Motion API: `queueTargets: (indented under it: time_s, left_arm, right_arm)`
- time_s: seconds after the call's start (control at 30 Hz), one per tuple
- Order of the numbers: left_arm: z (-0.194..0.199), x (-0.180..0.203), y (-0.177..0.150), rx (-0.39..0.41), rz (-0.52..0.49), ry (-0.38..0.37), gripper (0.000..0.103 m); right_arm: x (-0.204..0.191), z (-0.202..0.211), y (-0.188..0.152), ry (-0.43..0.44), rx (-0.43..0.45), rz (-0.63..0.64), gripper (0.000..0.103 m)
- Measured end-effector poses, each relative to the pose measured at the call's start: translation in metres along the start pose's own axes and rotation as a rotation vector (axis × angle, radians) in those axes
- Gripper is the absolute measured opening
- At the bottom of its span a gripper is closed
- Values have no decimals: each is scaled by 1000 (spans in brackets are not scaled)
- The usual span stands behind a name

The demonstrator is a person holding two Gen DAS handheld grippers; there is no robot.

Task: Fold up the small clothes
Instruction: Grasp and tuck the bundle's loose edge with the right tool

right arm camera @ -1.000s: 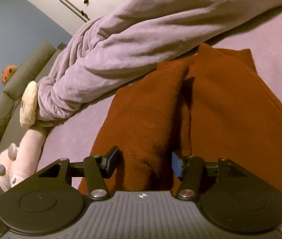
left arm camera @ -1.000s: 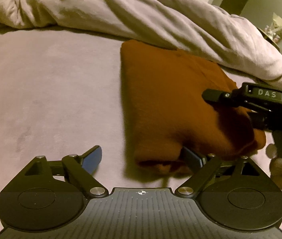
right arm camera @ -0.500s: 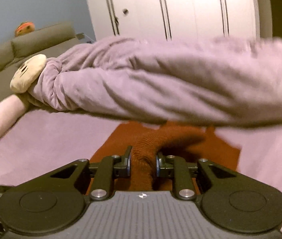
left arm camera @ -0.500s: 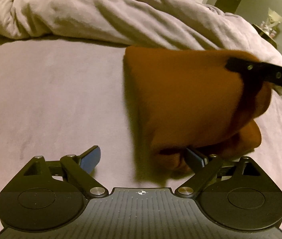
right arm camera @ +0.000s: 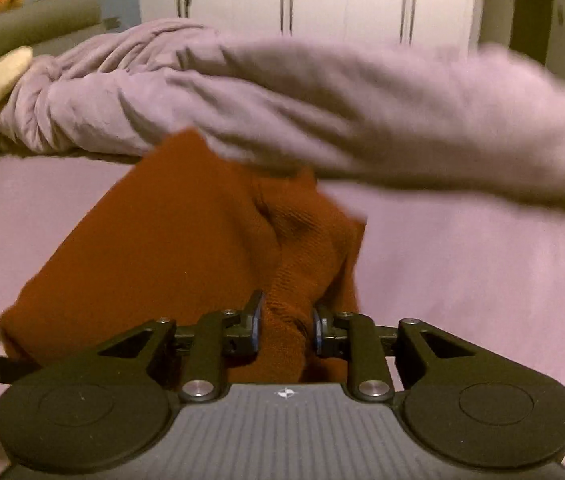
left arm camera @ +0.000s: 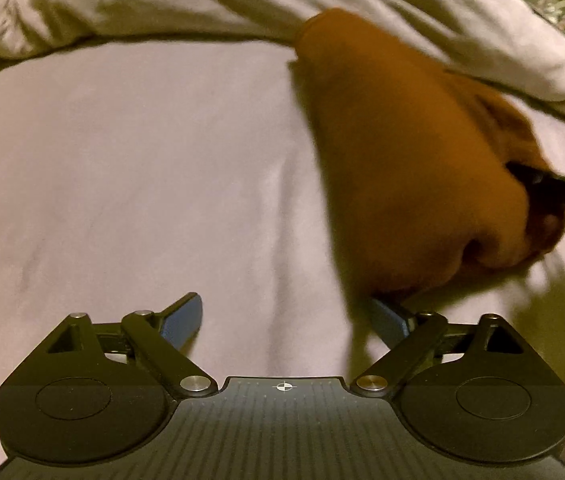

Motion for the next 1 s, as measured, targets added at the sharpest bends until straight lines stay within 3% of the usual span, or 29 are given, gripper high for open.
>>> queueTargets:
  time_s: [0.03,0.1,0.13,0.27,0.4,0.53,0.57,0.63,0.67,0.8,0.87,0.9,1.0]
  left_arm:
    - [4,-2,0,7,2,-7,91]
    - [20,-4,3,56,10,-17,91]
    - [28,-4,6,83,16,-18,91]
    - [47,0,28,173,22,-52,94]
    - [24,12,53,146,0,-58,95]
    - [7,18,63,149,14,-70,95]
    - [6,17,65,146,18,-74,95]
    - [3,17,64,139,21,-80,95]
    - [4,18,63,142,16,-80,95]
    - [8,25,59,173,-39,-83,96]
    - [0,32,59,156,-53,-103,97]
    - [-7,35,58,135,-54,-94,97]
    - [-15,38,55,106,-48,-104,98]
  right_arm:
    - [10,2,2,58,-17,-69,29]
    - [26,5,2,134,-41,-176,52]
    - [28,6,1,143,-38,-205,55]
    - [48,0,10,187,-32,-332,56]
    - [40,-19,31,215,-37,-407,56]
    - [21,-48,49,229,-101,-363,56]
    - [13,-50,51,222,-102,-317,53]
    - [0,-48,53,198,-69,-211,20]
    - [-5,-43,52,177,-37,-170,14]
    - [-2,3,41,85,180,-137,12]
    - [-2,19,26,-22,289,-98,13]
    - [-2,14,19,-53,278,-77,14]
    - [9,-30,4,-46,9,-91,21]
Point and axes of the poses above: each gripper's, at about its wrist camera, not at the fingertips, and z roughly against the way its jaws point, x to its right, y to its top, the point moved 1 cm from there along -z, roughly the way its jaws point, and after that the axes turned 13 degrees about -y, right-handed, at the moved point
